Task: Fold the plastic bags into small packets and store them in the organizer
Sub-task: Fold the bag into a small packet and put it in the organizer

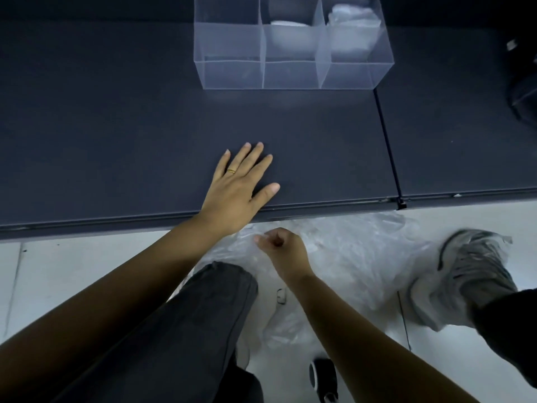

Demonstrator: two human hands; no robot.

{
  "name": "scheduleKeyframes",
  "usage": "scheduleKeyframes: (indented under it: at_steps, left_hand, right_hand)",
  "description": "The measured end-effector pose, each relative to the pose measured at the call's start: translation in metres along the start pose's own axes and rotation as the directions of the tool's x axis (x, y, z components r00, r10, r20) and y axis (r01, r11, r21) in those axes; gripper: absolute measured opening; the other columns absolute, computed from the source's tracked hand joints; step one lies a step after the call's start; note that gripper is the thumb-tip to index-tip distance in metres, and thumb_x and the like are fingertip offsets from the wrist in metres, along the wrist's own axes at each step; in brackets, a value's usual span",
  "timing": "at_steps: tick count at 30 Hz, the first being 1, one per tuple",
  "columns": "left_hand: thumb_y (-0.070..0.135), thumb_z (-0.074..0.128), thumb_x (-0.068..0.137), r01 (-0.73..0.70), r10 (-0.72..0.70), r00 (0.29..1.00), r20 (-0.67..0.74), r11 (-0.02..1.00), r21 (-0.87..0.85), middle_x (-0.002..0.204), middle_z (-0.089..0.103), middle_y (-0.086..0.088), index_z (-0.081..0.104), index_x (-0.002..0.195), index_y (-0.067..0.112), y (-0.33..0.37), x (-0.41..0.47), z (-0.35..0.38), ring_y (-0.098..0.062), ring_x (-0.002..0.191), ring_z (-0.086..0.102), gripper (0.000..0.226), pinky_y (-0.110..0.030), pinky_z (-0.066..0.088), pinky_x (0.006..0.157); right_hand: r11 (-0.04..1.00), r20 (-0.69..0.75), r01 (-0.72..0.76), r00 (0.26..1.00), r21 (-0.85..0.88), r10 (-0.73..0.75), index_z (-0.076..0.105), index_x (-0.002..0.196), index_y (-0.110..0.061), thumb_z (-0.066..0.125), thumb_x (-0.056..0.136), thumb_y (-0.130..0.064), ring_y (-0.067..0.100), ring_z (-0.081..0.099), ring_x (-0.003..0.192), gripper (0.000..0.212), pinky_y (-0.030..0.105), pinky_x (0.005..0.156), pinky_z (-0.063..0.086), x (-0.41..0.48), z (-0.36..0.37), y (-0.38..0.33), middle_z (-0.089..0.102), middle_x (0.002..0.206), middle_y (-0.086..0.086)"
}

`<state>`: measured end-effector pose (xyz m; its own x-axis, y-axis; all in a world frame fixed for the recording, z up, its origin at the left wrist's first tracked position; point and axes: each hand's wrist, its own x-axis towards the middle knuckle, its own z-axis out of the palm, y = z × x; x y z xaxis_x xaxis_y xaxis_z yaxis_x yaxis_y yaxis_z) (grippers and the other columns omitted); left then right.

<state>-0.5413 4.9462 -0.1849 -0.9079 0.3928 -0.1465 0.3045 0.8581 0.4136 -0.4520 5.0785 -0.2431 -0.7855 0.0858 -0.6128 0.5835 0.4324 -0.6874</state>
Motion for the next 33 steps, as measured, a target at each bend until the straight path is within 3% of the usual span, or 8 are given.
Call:
scheduleKeyframes:
  at_steps: [9, 12, 15, 25, 27, 29, 31, 33]
  left_hand:
    - [0.056, 0.028, 0.087, 0.169, 0.063, 0.954, 0.294, 0.698, -0.696, 0.143, 0.031, 0.031, 0.039, 0.144, 0.029, 0.012, -0.019, -0.047, 0.031, 0.124, 0.014, 0.064, 0.003, 0.006, 0.102]
    - [0.042, 0.053, 0.083, 0.243, 0.200, 0.892, 0.406, 0.546, -0.802, 0.143, 0.047, 0.013, 0.036, 0.145, 0.024, 0.023, -0.019, -0.058, 0.011, 0.127, 0.041, 0.066, -0.012, 0.033, 0.106]
    - [0.020, 0.067, 0.081, 0.228, 0.225, 0.889, 0.399, 0.538, -0.811, 0.140, 0.051, 0.002, 0.038, 0.143, 0.018, 0.031, -0.011, -0.058, -0.005, 0.130, 0.045, 0.069, -0.032, 0.033, 0.113]
    - [0.006, 0.077, 0.076, 0.260, 0.210, 0.935, 0.285, 0.140, -0.955, 0.128, 0.062, 0.004, 0.056, 0.130, 0.017, 0.052, 0.005, -0.046, -0.013, 0.122, 0.055, 0.059, -0.032, 0.044, 0.103]
    - [0.000, 0.076, 0.074, 0.215, 0.056, 0.973, 0.226, 0.154, -0.964, 0.107, 0.072, 0.004, 0.067, 0.110, 0.015, 0.051, 0.011, -0.048, -0.009, 0.101, 0.065, 0.040, -0.022, 0.051, 0.088]
    - [-0.001, 0.074, 0.076, 0.153, -0.081, 0.986, 0.142, 0.154, -0.976, 0.094, 0.074, 0.004, 0.069, 0.098, 0.014, 0.045, 0.015, -0.051, -0.007, 0.088, 0.067, 0.027, -0.017, 0.051, 0.077]
    - [0.006, 0.076, 0.076, 0.092, -0.200, 0.978, 0.055, 0.181, -0.979, 0.088, 0.073, 0.005, 0.071, 0.088, 0.018, 0.038, 0.016, -0.055, -0.005, 0.082, 0.067, 0.018, -0.015, 0.050, 0.072]
    - [0.014, 0.078, 0.076, 0.054, -0.268, 0.963, -0.014, 0.244, -0.968, 0.082, 0.072, 0.007, 0.071, 0.081, 0.021, 0.033, 0.017, -0.058, -0.003, 0.079, 0.066, 0.010, -0.015, 0.049, 0.070]
  right_hand:
    - [0.874, -0.024, 0.415, 0.906, 0.255, -0.423, 0.065, 0.070, -0.019, 0.068, 0.082, -0.035, 0.010, 0.057, 0.064, 0.020, 0.015, 0.064, 0.046, -0.066, -0.105, -0.071, 0.064, 0.069, -0.003]
    - [0.767, -0.097, 0.481, 0.866, 0.424, -0.490, 0.067, 0.069, -0.023, 0.062, 0.082, -0.051, 0.008, 0.068, 0.084, 0.032, 0.016, 0.077, 0.051, -0.076, -0.140, -0.108, 0.072, 0.082, -0.007]
    - [0.613, -0.041, 0.399, 0.858, 0.682, -0.513, 0.069, 0.066, -0.021, 0.064, 0.076, -0.059, 0.018, 0.068, 0.092, 0.040, 0.028, 0.086, 0.052, -0.069, -0.162, -0.137, 0.072, 0.085, 0.000]
    - [-0.010, 0.107, -0.122, 0.908, 0.992, -0.405, 0.060, 0.073, -0.015, 0.065, 0.086, -0.013, 0.004, 0.051, 0.080, 0.013, 0.030, 0.095, 0.047, -0.034, -0.181, -0.180, 0.056, 0.076, -0.006]
    - [0.067, 0.103, -0.089, 0.960, 0.994, -0.260, 0.059, 0.076, -0.014, 0.064, 0.086, -0.013, 0.010, 0.056, 0.084, 0.011, 0.028, 0.103, 0.041, -0.020, -0.194, -0.174, 0.060, 0.086, -0.001]
    - [0.480, -0.091, 0.065, 0.995, 0.875, 0.031, 0.057, 0.085, -0.016, 0.060, 0.089, -0.016, 0.017, 0.055, 0.084, 0.005, 0.028, 0.100, 0.041, -0.008, -0.210, -0.163, 0.058, 0.099, 0.006]
    - [0.886, -0.517, 0.154, 0.849, 0.437, 0.107, 0.061, 0.099, -0.018, 0.062, 0.090, -0.018, 0.020, 0.057, 0.088, 0.009, 0.023, 0.079, 0.046, -0.006, -0.219, -0.150, 0.059, 0.104, 0.005]
    - [0.939, -0.701, 0.338, 0.684, 0.060, -0.202, 0.060, 0.109, -0.028, 0.067, 0.088, -0.029, 0.011, 0.057, 0.104, 0.022, 0.021, 0.083, 0.049, -0.018, -0.217, -0.142, 0.059, 0.117, 0.001]
